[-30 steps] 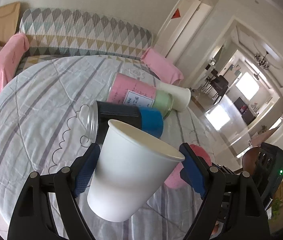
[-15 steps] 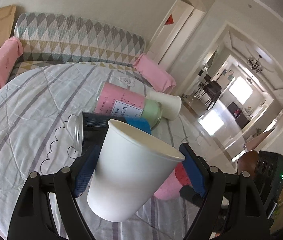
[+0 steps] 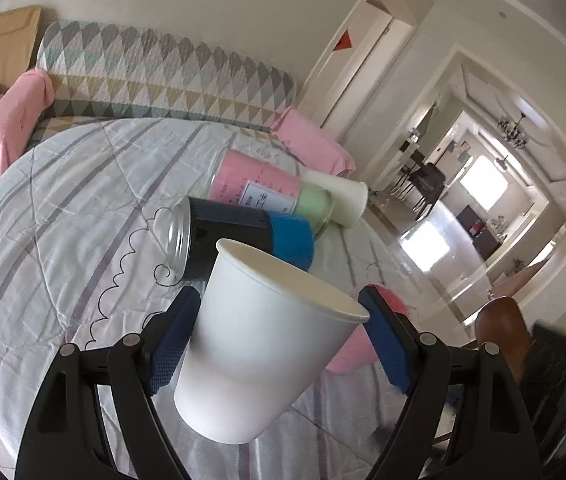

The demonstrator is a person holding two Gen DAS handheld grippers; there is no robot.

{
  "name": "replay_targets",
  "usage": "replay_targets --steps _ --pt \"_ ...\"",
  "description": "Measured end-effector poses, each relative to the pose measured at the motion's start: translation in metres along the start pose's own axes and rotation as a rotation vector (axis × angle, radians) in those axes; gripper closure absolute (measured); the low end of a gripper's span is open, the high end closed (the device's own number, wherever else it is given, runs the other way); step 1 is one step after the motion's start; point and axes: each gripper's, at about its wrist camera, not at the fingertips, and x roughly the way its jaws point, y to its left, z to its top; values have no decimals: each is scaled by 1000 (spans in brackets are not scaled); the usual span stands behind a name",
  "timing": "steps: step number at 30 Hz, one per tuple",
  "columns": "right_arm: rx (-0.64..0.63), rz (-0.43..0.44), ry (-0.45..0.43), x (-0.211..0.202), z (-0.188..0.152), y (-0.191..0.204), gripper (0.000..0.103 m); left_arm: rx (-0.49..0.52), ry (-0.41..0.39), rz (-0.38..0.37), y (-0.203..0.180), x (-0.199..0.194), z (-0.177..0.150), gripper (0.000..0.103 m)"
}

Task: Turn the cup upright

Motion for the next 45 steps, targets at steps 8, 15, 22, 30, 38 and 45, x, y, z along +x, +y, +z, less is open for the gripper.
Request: replay_targets --steps 8,15,22,30,38,45 --pt "30 130 29 35 -12 29 23 46 29 -50 -5 -7 -4 20" --pt "133 74 -38 55 -13 28 23 72 68 -96 5 -3 -9 20" --pt "182 14 -87 65 -13 29 23 89 105 -110 16 0 -9 20" --pt "191 -36 -46 56 -9 36 23 121 174 -100 10 -12 -8 19" --pt "206 -104 -42 24 -7 44 23 147 148 -56 -9 -50 5 12" --pt "208 -147 -34 -6 -7 41 23 163 135 44 -36 -79 -6 10"
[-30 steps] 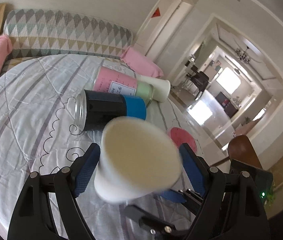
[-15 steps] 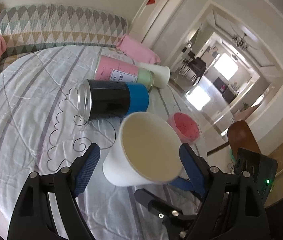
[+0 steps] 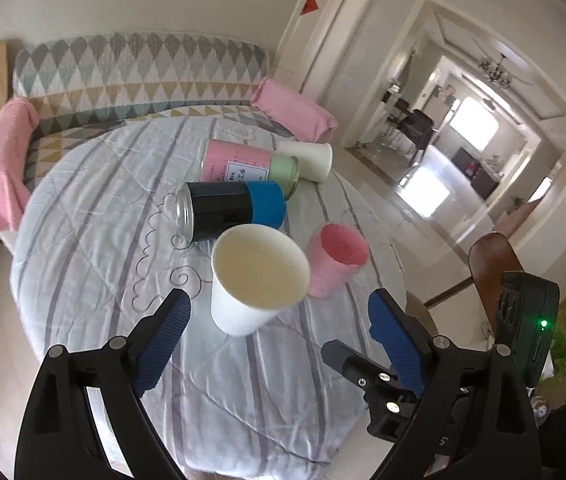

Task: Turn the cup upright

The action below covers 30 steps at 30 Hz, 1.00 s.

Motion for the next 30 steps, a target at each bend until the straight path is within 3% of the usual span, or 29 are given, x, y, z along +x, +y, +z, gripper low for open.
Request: replay_targets --steps 7,14,21,26,30 --pt "-48 -11 13 -40 -1 -17 23 -3 -41 199 -43 -29 -26 7" --pt "-185 -11 -31 -104 -5 -22 23 -40 -132 300 -87 -67 -52 3" --pt "-256 -47 -107 -151 -5 -25 23 4 -179 333 -120 -87 -58 0" --pt "-284 -83 -141 -164 -11 -27 23 58 -182 388 -134 -90 -61 0" --pt "-272 -87 -173 -172 -14 -30 23 60 -213 380 -140 -95 -65 0"
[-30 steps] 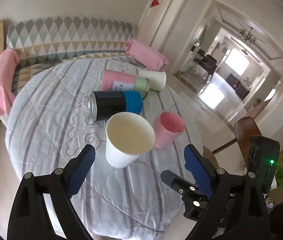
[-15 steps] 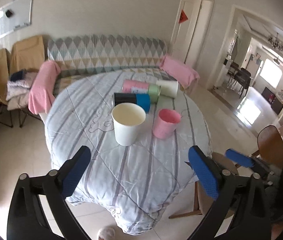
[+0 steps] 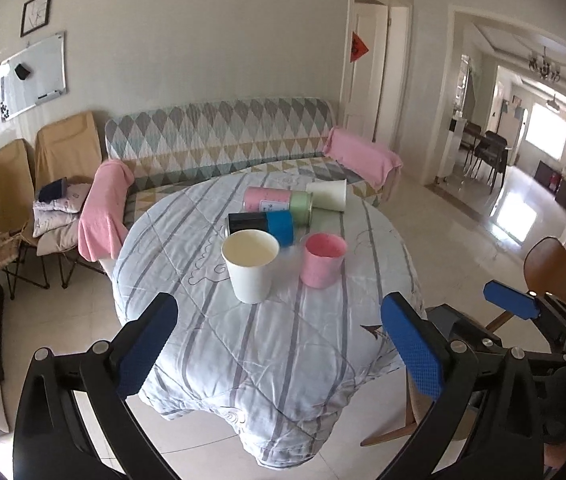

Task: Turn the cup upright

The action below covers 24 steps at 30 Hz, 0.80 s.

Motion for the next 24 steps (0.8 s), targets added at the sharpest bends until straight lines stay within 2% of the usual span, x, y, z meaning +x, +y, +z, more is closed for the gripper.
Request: replay_targets --steps 5,24 --pt "-3 -11 -29 -8 -4 1 23 -8 -22 -40 0 -5 -3 0" --pt "-22 -28 -67 -18 -16 21 23 32 -52 -64 3 -15 -13 0"
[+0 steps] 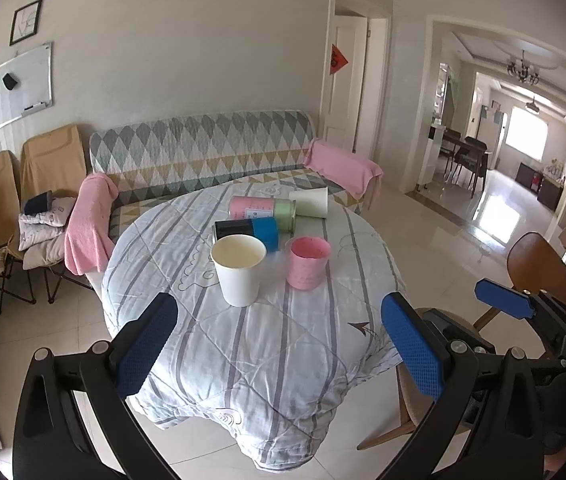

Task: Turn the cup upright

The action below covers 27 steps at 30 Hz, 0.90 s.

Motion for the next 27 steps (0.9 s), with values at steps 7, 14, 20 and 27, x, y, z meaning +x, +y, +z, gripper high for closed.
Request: replay_targets --steps 7,14,20,27 --pt "4 8 0 1 -2 1 23 13 -1 10 0 -1 0 0" --pt "10 7 5 1 -4 -1 23 11 -3 16 -1 -2 1 0" --pt "11 7 3 2 -4 -4 23 23 -9 18 -10 -1 3 0" --pt "5 10 7 2 -5 -6 23 22 -7 18 -13 0 2 0"
